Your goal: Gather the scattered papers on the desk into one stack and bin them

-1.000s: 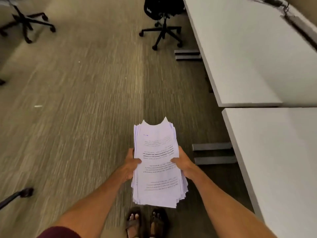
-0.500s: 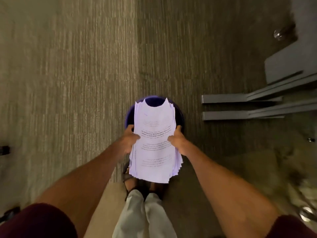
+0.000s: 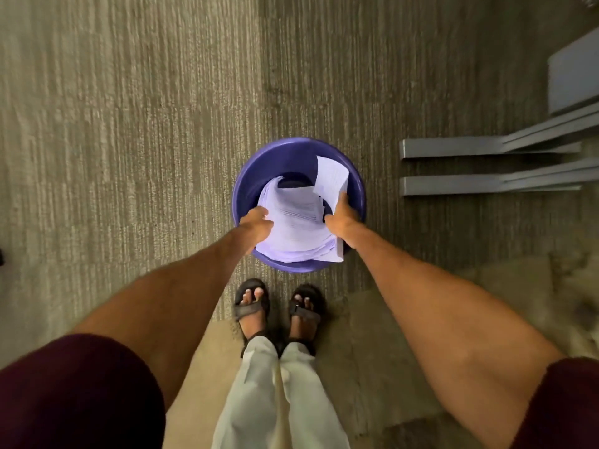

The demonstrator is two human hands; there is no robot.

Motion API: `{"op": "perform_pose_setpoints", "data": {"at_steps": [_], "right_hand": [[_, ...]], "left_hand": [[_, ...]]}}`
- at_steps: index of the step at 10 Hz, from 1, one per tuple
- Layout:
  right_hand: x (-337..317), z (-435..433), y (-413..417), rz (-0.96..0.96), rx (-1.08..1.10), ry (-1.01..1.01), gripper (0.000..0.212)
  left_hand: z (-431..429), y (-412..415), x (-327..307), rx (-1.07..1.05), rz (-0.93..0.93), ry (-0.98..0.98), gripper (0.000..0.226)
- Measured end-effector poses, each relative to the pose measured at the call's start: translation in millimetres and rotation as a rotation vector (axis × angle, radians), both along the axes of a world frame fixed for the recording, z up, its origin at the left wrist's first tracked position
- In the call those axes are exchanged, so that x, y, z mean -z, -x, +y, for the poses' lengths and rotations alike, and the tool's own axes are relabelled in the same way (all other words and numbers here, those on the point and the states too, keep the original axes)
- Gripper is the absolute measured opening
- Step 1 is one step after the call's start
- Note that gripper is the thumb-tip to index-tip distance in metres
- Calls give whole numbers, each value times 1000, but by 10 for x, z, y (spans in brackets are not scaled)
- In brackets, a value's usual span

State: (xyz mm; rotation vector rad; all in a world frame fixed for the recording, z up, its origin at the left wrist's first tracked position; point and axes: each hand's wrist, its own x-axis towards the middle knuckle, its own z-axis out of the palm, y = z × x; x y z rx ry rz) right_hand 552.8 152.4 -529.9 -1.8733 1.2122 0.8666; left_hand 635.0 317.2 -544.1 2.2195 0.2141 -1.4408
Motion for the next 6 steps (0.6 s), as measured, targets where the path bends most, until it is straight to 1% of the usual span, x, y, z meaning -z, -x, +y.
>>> {"op": "perform_pose_setpoints", "data": {"at_steps": [1, 2, 3, 4, 5, 6], "right_hand": [[16, 40, 36, -21, -87, 129, 74], [5, 61, 71, -44, -155, 209, 73], [-13, 121, 131, -20, -351, 298, 68], [-49, 143, 119, -23, -466, 331, 62], [-151, 223, 137, -70, -587, 340, 55], [-209, 265, 155, -84, -628, 326, 55]], "left_hand": [[-13, 38, -41, 103, -53, -10, 45], [-28, 35, -84, 192, -94, -16, 45], [-24, 45, -140, 340, -150, -3, 49], [-9, 50, -198, 422, -195, -9, 51], [37, 98, -327, 634, -271, -41, 56], [37, 124, -374, 719, -328, -69, 58]]}}
